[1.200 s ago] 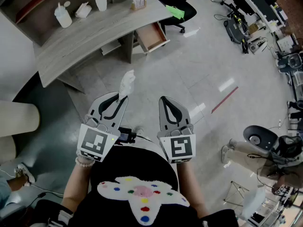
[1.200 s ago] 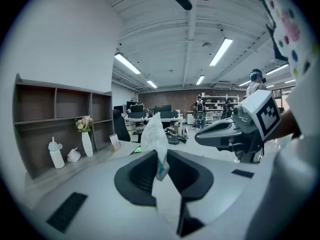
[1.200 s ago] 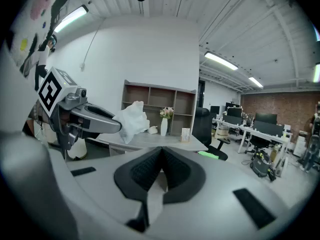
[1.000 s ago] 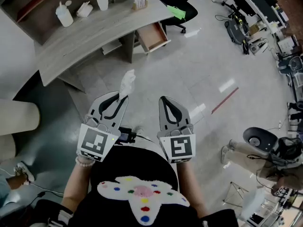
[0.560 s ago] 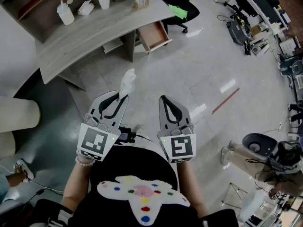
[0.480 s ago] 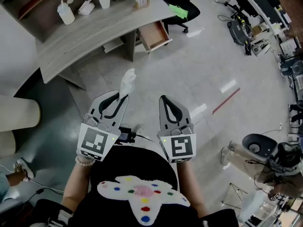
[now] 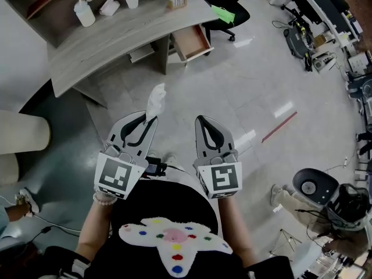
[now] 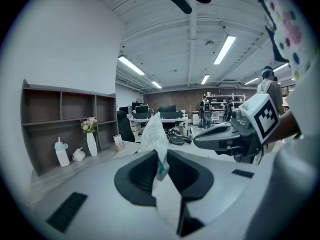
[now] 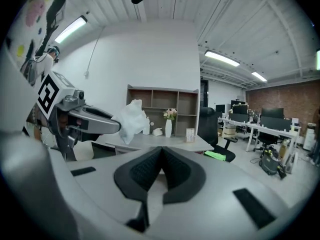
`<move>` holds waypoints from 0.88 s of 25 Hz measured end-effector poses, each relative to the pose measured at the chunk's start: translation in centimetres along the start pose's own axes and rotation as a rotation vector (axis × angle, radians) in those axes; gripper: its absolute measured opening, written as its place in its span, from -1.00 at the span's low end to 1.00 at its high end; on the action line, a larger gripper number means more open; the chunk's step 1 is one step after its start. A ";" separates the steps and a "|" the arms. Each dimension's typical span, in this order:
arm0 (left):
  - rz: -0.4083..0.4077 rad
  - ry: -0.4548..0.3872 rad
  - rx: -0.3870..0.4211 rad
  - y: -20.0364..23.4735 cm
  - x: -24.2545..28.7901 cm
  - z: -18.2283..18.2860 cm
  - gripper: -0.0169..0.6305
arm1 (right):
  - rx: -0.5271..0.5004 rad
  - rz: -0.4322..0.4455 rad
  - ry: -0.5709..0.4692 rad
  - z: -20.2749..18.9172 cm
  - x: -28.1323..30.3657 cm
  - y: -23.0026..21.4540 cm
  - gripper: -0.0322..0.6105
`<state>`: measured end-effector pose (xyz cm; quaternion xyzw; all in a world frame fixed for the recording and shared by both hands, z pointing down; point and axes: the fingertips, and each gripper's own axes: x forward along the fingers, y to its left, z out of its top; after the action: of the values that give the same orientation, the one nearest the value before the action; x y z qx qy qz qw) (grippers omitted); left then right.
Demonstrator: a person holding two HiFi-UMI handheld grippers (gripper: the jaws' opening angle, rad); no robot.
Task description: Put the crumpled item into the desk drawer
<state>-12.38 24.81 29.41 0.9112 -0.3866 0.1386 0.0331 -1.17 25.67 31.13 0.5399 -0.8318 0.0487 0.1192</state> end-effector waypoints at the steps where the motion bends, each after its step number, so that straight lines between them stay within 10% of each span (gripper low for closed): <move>1: 0.002 -0.001 -0.001 -0.2 0.0 0.0 -0.74 | -0.009 0.003 0.011 -0.1 -0.2 0.0 -0.89; 22: 0.033 -0.049 0.022 -3.5 1.0 1.0 -0.74 | -0.056 -0.011 -0.032 -0.7 -3.2 -2.7 -0.89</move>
<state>-9.03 26.42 28.89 0.9081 -0.4008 0.1210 0.0112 2.63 27.53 30.84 0.5417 -0.8316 0.0159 0.1211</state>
